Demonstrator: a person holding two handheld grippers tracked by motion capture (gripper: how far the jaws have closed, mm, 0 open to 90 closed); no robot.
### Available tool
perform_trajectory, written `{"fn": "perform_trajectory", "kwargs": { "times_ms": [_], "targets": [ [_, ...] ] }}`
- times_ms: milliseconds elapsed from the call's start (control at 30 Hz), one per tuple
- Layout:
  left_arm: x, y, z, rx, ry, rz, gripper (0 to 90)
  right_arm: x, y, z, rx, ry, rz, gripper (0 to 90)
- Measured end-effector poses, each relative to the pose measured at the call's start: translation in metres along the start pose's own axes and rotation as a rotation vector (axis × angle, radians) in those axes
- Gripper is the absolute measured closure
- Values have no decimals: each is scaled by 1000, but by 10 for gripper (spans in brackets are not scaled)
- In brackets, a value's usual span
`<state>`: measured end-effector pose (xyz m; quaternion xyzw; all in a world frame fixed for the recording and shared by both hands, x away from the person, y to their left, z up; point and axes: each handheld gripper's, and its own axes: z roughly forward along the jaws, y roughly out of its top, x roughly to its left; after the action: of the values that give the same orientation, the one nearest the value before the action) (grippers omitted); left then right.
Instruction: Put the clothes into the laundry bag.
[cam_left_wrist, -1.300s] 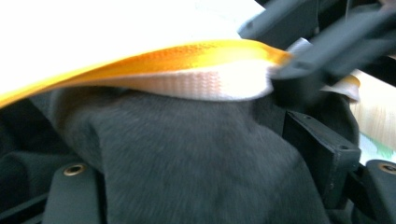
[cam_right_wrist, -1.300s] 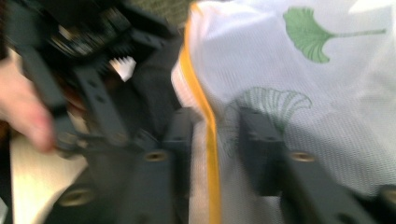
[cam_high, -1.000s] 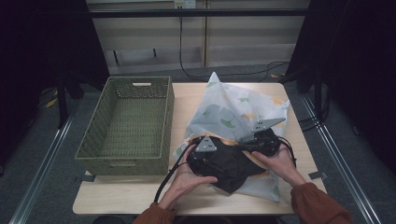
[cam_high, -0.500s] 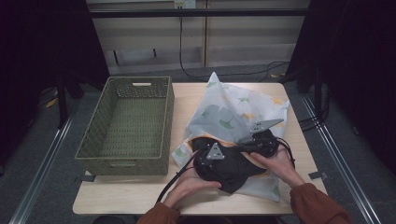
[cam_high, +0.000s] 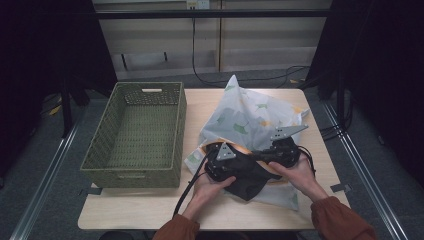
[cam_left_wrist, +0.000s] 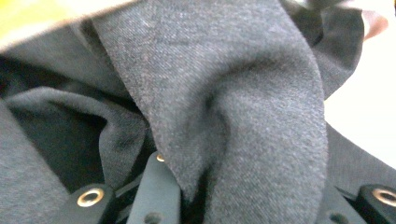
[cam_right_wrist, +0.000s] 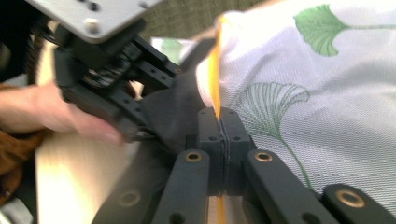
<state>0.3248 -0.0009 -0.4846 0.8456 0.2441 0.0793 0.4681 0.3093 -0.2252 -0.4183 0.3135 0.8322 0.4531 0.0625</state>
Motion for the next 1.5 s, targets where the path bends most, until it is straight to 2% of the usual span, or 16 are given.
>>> {"fn": "perform_trajectory", "kwargs": {
  "times_ms": [233, 400, 433, 533, 600, 733, 833, 867, 900, 1000, 1067, 1133, 1167, 1233, 1433, 1500],
  "targets": [
    [2, 26, -11, -114, 50, -13, 742, 16, 15, -16, -75, 36, -33, 896],
    [6, 50, -28, -207, 92, -36, 758, 21, 26, -37, -164, 86, -17, 896],
    [5, 55, -32, -226, 121, -48, 759, 22, 28, -41, -177, 87, -20, 896],
    [4, 68, -38, -274, 143, -24, 763, 24, 32, -51, -220, 116, -7, 896],
    [5, 70, -34, -279, 164, -34, 762, 26, 34, -56, -232, 107, -18, 896],
    [10, 58, -12, -212, 130, -43, 757, 18, 28, -52, -209, 86, 13, 896],
    [8, 44, 6, -155, 190, 0, 758, 14, 20, -39, -164, 93, 37, 897],
    [11, 41, 10, -168, 180, -41, 759, 15, 20, -35, -151, 103, 37, 897],
    [14, 41, 11, -180, 169, -56, 759, 19, 21, -33, -147, 123, 36, 898],
    [18, 40, 8, -193, 143, -65, 757, 24, 24, -31, -136, 119, 22, 898],
    [18, 38, 7, -177, 146, -37, 753, 19, 21, -28, -122, 110, 30, 897],
    [19, 34, 10, -154, 95, -29, 729, 11, 14, -23, -107, 91, 42, 897],
    [19, 31, 11, -138, 93, -14, 712, 8, 11, -20, -94, 87, 49, 897],
    [20, 25, 13, -131, 84, -5, 647, 2, 5, -15, -75, 72, 60, 897],
    [20, 15, 7, -96, 58, -9, 326, -6, -2, -7, -40, 54, 73, 895],
    [21, 12, 4, -86, 35, 20, 288, -7, -3, -7, -34, 51, 74, 895]
  ]
}}
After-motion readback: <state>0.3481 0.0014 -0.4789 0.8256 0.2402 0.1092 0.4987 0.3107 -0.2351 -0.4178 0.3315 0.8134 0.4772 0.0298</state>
